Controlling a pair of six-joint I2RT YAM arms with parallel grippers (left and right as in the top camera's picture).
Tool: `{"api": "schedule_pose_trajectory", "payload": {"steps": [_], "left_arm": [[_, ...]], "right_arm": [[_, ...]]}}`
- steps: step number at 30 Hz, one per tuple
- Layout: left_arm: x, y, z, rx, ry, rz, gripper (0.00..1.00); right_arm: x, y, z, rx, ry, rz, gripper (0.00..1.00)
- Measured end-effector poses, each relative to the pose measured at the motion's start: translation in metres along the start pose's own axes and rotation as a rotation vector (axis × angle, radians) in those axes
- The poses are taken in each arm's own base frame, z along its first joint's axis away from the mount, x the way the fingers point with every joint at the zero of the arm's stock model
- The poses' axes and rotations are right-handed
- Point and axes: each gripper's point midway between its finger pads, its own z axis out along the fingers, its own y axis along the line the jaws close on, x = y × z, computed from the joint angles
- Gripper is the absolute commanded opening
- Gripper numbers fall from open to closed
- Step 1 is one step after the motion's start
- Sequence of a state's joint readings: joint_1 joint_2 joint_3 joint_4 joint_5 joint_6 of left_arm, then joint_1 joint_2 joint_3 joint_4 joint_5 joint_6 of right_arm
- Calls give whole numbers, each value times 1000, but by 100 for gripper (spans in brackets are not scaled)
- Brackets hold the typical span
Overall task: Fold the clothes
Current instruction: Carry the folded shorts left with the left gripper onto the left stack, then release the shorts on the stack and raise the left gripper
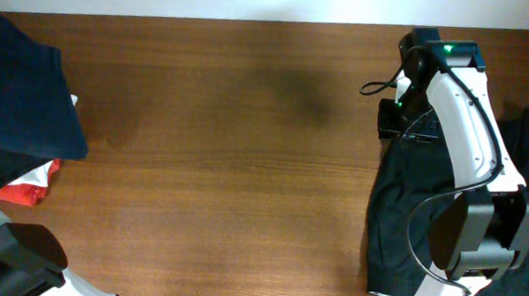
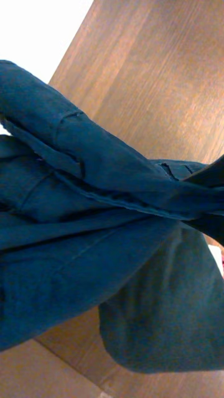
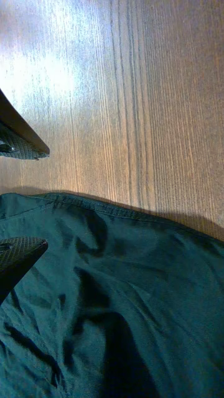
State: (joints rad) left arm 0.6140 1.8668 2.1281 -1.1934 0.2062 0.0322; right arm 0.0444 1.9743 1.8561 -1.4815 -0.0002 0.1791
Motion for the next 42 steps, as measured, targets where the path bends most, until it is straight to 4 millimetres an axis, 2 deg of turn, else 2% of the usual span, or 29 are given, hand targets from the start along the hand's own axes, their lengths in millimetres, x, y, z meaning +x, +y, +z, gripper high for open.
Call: {"api": "schedule_pose_trajectory", "payload": {"steps": [12,15,17,18,19,20,21,23,24,31,34,38,40,42], "left_arm": [[2,8,-1,-28,9,-9,1],[2,16,-2,-40,6,-23,1],[3,36,-6,-66,0,-58,2],[3,44,-8,-76,-1,-71,5],[3,48,-9,-82,-4,-79,35],[4,56,-10,-92,-4,-95,60],[5,65,-10,-103,-2,-106,73],[8,80,-9,-119,5,-151,82],[12,89,-7,-130,15,-183,82],[16,105,-9,-142,16,-263,83],[14,98,-8,-93,12,-274,83],[10,67,-2,-5,16,-236,83],[8,44,3,31,26,-194,83],[8,-2,11,97,46,-109,84]], "right_arm": [[0,0,0,0,0,0,44],[0,0,0,0,0,0,44],[0,0,0,0,0,0,44],[0,0,0,0,0,0,44],[0,0,0,0,1,0,44],[1,0,0,1,4,0,44],[2,0,0,1,8,0,45],[2,0,0,1,8,0,44],[2,0,0,1,8,1,45],[2,0,0,1,8,0,45],[2,0,0,1,8,0,45],[2,0,0,2,7,-4,54],[2,0,0,1,6,-4,57],[1,1,0,-5,6,-3,64]]}}
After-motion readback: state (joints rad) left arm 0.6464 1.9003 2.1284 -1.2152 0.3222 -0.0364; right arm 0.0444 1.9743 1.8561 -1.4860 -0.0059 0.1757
